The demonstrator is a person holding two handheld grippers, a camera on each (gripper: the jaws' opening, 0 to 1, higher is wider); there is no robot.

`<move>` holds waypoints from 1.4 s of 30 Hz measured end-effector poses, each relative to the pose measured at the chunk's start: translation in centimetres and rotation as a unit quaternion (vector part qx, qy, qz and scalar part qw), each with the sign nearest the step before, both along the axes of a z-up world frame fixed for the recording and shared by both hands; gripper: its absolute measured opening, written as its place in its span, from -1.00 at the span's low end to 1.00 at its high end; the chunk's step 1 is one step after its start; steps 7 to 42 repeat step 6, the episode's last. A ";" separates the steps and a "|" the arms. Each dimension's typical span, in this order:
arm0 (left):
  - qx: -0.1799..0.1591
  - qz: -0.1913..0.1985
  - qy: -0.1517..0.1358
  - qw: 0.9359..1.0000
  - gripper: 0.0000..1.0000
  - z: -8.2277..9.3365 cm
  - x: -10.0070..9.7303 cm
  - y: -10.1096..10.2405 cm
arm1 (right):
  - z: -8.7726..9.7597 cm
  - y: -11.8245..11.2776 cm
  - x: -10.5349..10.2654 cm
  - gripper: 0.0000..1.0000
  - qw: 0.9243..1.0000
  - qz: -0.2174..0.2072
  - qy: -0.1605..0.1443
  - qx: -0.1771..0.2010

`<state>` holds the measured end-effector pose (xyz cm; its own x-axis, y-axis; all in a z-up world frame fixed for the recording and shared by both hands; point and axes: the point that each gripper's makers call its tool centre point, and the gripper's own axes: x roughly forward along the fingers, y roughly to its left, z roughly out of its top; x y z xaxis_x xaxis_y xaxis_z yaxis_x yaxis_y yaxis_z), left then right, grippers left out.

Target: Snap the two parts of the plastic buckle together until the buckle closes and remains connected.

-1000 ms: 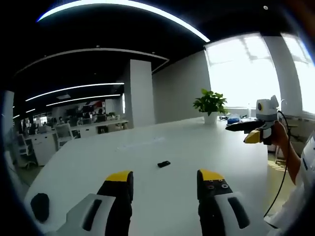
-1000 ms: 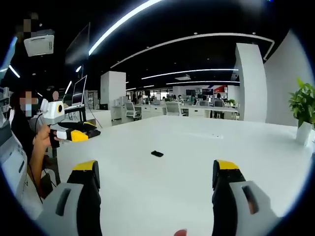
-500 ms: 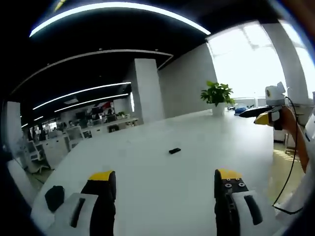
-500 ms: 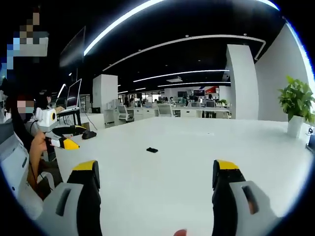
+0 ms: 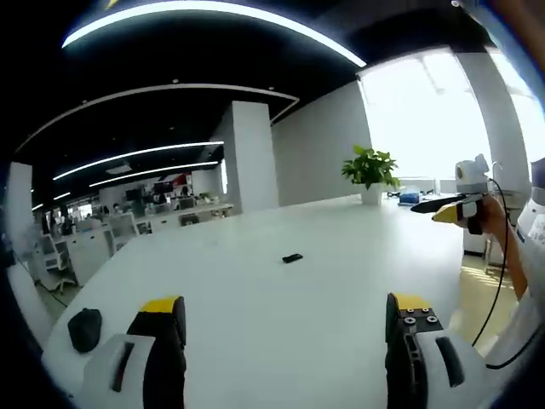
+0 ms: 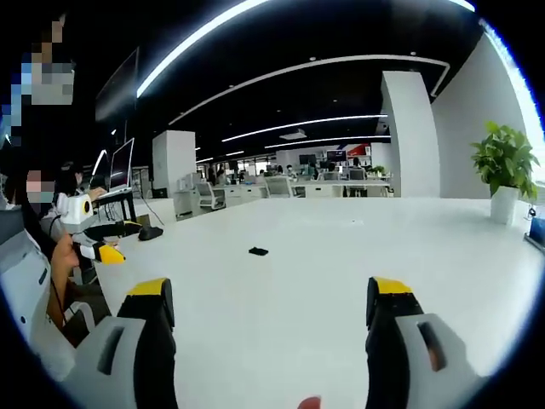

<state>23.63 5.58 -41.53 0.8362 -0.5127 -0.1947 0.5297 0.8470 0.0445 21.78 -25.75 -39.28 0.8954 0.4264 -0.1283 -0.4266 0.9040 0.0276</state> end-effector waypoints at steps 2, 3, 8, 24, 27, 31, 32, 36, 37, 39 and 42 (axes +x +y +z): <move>0.002 0.002 0.002 1.000 0.98 -0.1 0.0 0.1 | -0.1 0.0 0.0 0.88 1.000 -0.001 0.001 0.000; 0.004 0.006 0.006 1.000 0.98 -0.3 0.1 0.3 | -0.1 0.0 0.0 0.88 1.000 -0.002 0.002 0.000; 0.012 0.011 0.011 1.000 0.98 -0.6 0.1 0.6 | -0.2 -0.1 0.0 0.87 1.000 -0.005 0.003 -0.003; 0.012 0.011 0.011 1.000 0.98 -0.6 0.1 0.6 | -0.2 -0.1 0.0 0.87 1.000 -0.005 0.003 -0.003; 0.012 0.011 0.011 1.000 0.98 -0.6 0.1 0.6 | -0.2 -0.1 0.0 0.87 1.000 -0.005 0.003 -0.003; 0.012 0.011 0.011 1.000 0.98 -0.6 0.1 0.6 | -0.2 -0.1 0.0 0.87 1.000 -0.005 0.003 -0.003; 0.012 0.011 0.011 1.000 0.98 -0.6 0.1 0.6 | -0.2 -0.1 0.0 0.87 1.000 -0.005 0.003 -0.003; 0.012 0.011 0.011 1.000 0.98 -0.6 0.1 0.6 | -0.2 -0.1 0.0 0.87 1.000 -0.005 0.003 -0.003; 0.012 0.011 0.011 1.000 0.98 -0.6 0.1 0.6 | -0.2 -0.1 0.0 0.87 1.000 -0.005 0.003 -0.003; 0.012 0.011 0.011 1.000 0.98 -0.6 0.1 0.6 | -0.2 -0.1 0.0 0.87 1.000 -0.005 0.003 -0.003; 0.012 0.011 0.011 1.000 0.98 -0.6 0.1 0.6 | -0.2 -0.1 0.0 0.87 1.000 -0.005 0.003 -0.003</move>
